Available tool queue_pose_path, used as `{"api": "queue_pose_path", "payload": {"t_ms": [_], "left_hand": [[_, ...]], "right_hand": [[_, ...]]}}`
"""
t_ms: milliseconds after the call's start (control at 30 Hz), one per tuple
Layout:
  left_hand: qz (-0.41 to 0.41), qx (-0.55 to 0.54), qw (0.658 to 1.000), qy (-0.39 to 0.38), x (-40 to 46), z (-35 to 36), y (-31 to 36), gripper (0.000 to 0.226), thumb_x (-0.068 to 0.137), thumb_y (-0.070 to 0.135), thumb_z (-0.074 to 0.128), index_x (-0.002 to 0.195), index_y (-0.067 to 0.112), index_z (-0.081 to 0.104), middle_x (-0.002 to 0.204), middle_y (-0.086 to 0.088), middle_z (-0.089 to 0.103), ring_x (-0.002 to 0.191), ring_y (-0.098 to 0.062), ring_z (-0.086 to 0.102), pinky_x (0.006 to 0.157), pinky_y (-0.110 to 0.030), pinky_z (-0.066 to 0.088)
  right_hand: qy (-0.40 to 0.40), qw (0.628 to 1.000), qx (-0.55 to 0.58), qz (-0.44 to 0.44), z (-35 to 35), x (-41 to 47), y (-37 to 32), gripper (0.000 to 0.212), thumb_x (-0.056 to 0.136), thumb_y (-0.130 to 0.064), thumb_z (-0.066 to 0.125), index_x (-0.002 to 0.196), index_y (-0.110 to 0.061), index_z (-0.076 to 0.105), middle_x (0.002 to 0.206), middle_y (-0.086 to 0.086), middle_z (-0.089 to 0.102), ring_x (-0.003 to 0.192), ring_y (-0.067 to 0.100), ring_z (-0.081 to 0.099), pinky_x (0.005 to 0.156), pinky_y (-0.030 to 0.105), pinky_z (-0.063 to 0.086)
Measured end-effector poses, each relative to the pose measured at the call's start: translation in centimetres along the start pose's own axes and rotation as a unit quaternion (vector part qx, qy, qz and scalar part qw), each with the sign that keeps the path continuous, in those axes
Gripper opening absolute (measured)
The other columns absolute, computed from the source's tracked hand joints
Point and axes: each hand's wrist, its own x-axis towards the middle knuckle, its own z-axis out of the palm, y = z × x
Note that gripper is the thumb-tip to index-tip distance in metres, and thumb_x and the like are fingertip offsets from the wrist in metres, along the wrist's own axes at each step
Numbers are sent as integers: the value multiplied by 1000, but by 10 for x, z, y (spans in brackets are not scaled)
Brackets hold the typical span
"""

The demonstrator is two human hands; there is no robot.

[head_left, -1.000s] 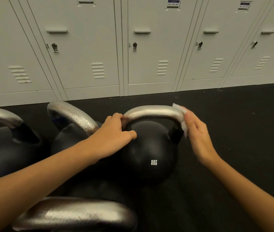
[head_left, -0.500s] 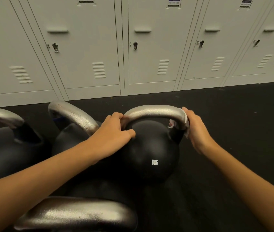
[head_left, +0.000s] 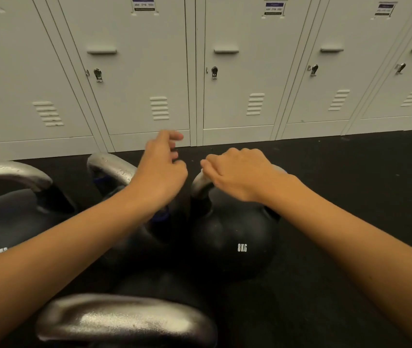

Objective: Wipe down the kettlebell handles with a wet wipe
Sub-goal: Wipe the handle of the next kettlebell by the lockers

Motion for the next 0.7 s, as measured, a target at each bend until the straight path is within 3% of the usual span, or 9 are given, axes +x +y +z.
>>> {"api": "queue_pose_path", "payload": {"t_ms": [100,200,333,500,600,700], "left_hand": [[27,-39,998,49,0,-12,6,51,87,-11,45,118,29,46,126,-1,44,118,-14,51,99,-42,49],[6,-66,995,71,-5,-18,5,48,88,-11,44,117,27,47,122,2,46,115,-12,52,97,-42,51],[-22,-75,995,58,-13,-22,0,49,88,-13,43,115,27,49,109,9,48,113,-10,53,99,-40,50],[-19,-81,995,47,-16,-26,-1,46,88,-12,46,114,26,49,106,10,50,109,-9,53,96,-40,51],[-8,-83,996,40,-17,-23,-1,40,89,-8,48,112,25,51,109,5,52,107,-11,55,95,-40,52],[-11,-81,996,22,-17,-18,-2,38,90,-6,48,112,25,52,109,6,53,106,-11,56,97,-40,50]], "right_hand": [[-4,995,-83,-55,4,13,-16,45,106,-40,20,120,-14,54,122,11,61,109,37,60,73,39,36],[-29,971,-200,-125,14,25,-34,41,108,-33,25,128,-14,55,128,9,59,116,33,57,84,41,44],[-57,905,-361,-218,38,30,-55,35,105,-28,38,132,-17,56,130,8,57,118,29,52,86,37,36],[5,843,-450,-296,60,9,-39,42,103,-29,39,142,-15,46,138,10,49,130,31,43,111,44,28],[79,861,-420,-275,61,3,-15,42,96,-32,49,137,-28,54,135,3,56,130,27,47,116,44,26],[168,899,-325,-241,58,3,-3,38,89,-26,45,120,-28,67,117,4,65,110,28,60,102,40,35]]}}
